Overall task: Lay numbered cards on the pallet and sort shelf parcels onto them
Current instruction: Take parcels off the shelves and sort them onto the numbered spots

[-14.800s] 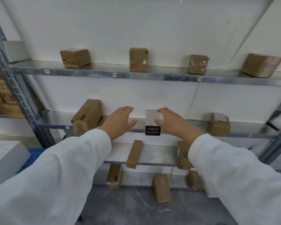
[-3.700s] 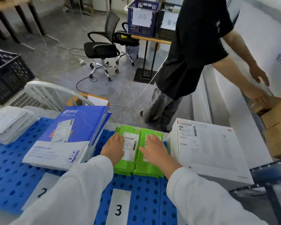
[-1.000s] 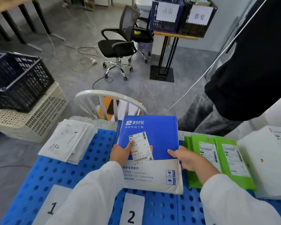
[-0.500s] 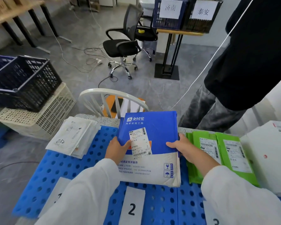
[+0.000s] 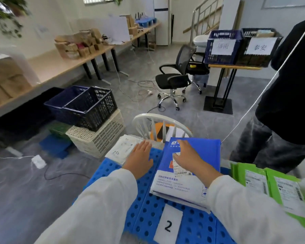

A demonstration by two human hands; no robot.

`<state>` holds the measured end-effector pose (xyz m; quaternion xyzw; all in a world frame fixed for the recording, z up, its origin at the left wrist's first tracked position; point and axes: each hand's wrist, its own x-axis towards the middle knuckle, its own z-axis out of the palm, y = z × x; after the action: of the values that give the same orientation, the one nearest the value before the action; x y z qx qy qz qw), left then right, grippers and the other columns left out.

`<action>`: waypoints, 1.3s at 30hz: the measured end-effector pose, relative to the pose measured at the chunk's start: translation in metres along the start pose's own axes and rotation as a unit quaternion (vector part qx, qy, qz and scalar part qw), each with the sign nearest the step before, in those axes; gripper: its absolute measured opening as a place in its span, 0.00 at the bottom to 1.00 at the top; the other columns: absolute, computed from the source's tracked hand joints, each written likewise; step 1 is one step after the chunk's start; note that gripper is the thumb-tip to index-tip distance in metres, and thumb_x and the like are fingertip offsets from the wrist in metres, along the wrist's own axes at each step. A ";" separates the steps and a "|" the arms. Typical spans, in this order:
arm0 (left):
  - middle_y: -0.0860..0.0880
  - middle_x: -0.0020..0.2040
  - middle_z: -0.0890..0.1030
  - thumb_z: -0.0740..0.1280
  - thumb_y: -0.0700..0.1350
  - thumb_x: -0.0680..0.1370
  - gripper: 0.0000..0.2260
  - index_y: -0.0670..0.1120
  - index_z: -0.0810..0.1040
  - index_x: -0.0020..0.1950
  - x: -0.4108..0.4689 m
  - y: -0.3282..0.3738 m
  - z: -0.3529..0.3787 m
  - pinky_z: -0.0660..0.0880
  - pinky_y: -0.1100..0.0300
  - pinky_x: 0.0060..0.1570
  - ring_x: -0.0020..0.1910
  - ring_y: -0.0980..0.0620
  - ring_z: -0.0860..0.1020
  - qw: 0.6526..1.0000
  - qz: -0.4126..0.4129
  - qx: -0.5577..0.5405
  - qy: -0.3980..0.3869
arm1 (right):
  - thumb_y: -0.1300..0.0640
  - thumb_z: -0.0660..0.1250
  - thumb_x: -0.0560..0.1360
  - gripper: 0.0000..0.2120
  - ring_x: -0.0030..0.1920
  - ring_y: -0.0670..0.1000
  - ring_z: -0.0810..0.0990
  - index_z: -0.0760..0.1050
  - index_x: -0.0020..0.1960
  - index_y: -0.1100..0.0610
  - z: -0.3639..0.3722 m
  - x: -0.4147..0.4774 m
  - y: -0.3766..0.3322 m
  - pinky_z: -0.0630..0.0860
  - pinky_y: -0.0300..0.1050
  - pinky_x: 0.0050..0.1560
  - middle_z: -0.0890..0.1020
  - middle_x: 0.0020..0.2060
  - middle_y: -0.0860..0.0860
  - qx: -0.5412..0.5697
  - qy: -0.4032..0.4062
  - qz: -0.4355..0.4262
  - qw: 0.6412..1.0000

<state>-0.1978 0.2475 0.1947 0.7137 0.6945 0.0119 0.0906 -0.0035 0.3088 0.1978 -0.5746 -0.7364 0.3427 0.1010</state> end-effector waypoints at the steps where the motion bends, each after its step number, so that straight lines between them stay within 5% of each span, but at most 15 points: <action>1: 0.48 0.80 0.48 0.54 0.51 0.83 0.29 0.43 0.48 0.79 -0.005 -0.011 0.000 0.43 0.55 0.77 0.78 0.51 0.45 1.000 0.000 0.029 -0.008 | 0.52 0.61 0.78 0.30 0.59 0.56 0.77 0.55 0.76 0.56 0.009 -0.001 -0.009 0.76 0.50 0.53 0.63 0.73 0.53 0.006 -0.021 -0.014 1.000; 3: 0.47 0.80 0.49 0.53 0.52 0.83 0.28 0.43 0.48 0.79 -0.011 -0.035 -0.001 0.42 0.55 0.77 0.78 0.51 0.46 0.998 -0.007 0.062 -0.009 | 0.47 0.62 0.78 0.30 0.57 0.56 0.77 0.57 0.75 0.55 0.026 -0.001 -0.026 0.74 0.47 0.49 0.64 0.72 0.53 0.022 -0.049 -0.026 0.998; 8: 0.47 0.79 0.53 0.55 0.51 0.82 0.27 0.43 0.52 0.78 0.001 -0.108 -0.003 0.44 0.54 0.77 0.78 0.50 0.49 0.998 -0.044 0.051 0.006 | 0.44 0.61 0.78 0.26 0.60 0.53 0.74 0.61 0.72 0.54 0.063 0.022 -0.055 0.74 0.49 0.56 0.69 0.68 0.52 0.022 -0.077 -0.012 0.997; 13: 0.46 0.79 0.54 0.54 0.50 0.82 0.26 0.42 0.53 0.78 0.032 -0.183 0.008 0.47 0.54 0.77 0.78 0.49 0.50 0.996 -0.088 0.017 -0.024 | 0.49 0.58 0.80 0.22 0.53 0.52 0.75 0.63 0.71 0.56 0.095 0.064 -0.077 0.71 0.45 0.48 0.72 0.64 0.55 0.030 -0.090 0.069 0.993; 18: 0.46 0.78 0.55 0.54 0.49 0.83 0.25 0.42 0.53 0.78 0.076 -0.241 0.031 0.47 0.54 0.77 0.78 0.49 0.50 0.997 -0.035 0.018 -0.062 | 0.50 0.55 0.81 0.17 0.47 0.50 0.74 0.66 0.67 0.57 0.132 0.116 -0.092 0.67 0.41 0.40 0.73 0.58 0.54 0.031 -0.090 0.157 0.983; 20: 0.46 0.78 0.57 0.54 0.49 0.83 0.24 0.42 0.55 0.77 0.093 -0.257 0.041 0.49 0.54 0.76 0.78 0.48 0.53 0.996 -0.033 -0.017 -0.079 | 0.50 0.54 0.82 0.08 0.36 0.47 0.68 0.67 0.47 0.51 0.149 0.134 -0.098 0.61 0.40 0.33 0.72 0.43 0.52 0.052 -0.080 0.192 0.977; 21: 0.46 0.77 0.59 0.54 0.48 0.82 0.24 0.41 0.56 0.76 0.100 -0.263 0.047 0.52 0.54 0.76 0.77 0.48 0.56 0.994 -0.039 -0.041 -0.090 | 0.51 0.54 0.82 0.11 0.32 0.47 0.65 0.62 0.41 0.51 0.158 0.142 -0.101 0.60 0.40 0.31 0.67 0.37 0.50 0.057 -0.077 0.211 0.973; 25: 0.44 0.64 0.74 0.56 0.49 0.80 0.18 0.42 0.69 0.67 0.124 -0.281 0.074 0.70 0.52 0.63 0.60 0.46 0.73 0.971 -0.070 -0.168 -0.157 | 0.51 0.54 0.82 0.13 0.31 0.45 0.65 0.64 0.39 0.53 0.185 0.161 -0.107 0.60 0.38 0.30 0.67 0.34 0.48 0.071 -0.103 0.245 0.961; 30: 0.44 0.67 0.72 0.54 0.59 0.81 0.26 0.42 0.65 0.71 0.134 -0.281 0.095 0.69 0.51 0.63 0.63 0.44 0.72 0.914 -0.164 -0.321 -0.185 | 0.53 0.51 0.83 0.15 0.35 0.47 0.67 0.71 0.56 0.63 0.209 0.178 -0.108 0.66 0.43 0.44 0.69 0.37 0.50 0.085 -0.077 0.278 0.954; 33: 0.42 0.58 0.77 0.52 0.59 0.82 0.24 0.41 0.72 0.61 0.144 -0.273 0.097 0.72 0.48 0.60 0.56 0.43 0.76 0.909 -0.136 -0.346 -0.188 | 0.59 0.50 0.83 0.18 0.46 0.53 0.69 0.67 0.66 0.70 0.222 0.188 -0.116 0.64 0.43 0.49 0.72 0.47 0.58 0.107 -0.048 0.297 0.948; 36: 0.39 0.54 0.78 0.51 0.60 0.82 0.27 0.37 0.72 0.61 0.150 -0.264 0.099 0.72 0.49 0.58 0.53 0.42 0.77 0.888 -0.125 -0.401 -0.187 | 0.61 0.48 0.83 0.18 0.58 0.59 0.73 0.65 0.67 0.70 0.225 0.194 -0.123 0.67 0.45 0.53 0.72 0.62 0.65 0.134 -0.024 0.316 0.939; 39: 0.40 0.49 0.77 0.51 0.57 0.82 0.25 0.36 0.72 0.60 0.149 -0.262 0.100 0.73 0.51 0.54 0.47 0.45 0.77 0.879 -0.130 -0.426 -0.172 | 0.58 0.47 0.83 0.19 0.59 0.59 0.74 0.65 0.68 0.66 0.222 0.198 -0.127 0.71 0.48 0.57 0.72 0.62 0.61 0.143 -0.029 0.348 0.926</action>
<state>-0.4375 0.3895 0.0423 0.5005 0.6822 0.1716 0.5046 -0.2859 0.3903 0.0624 -0.7639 -0.4362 0.4743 0.0347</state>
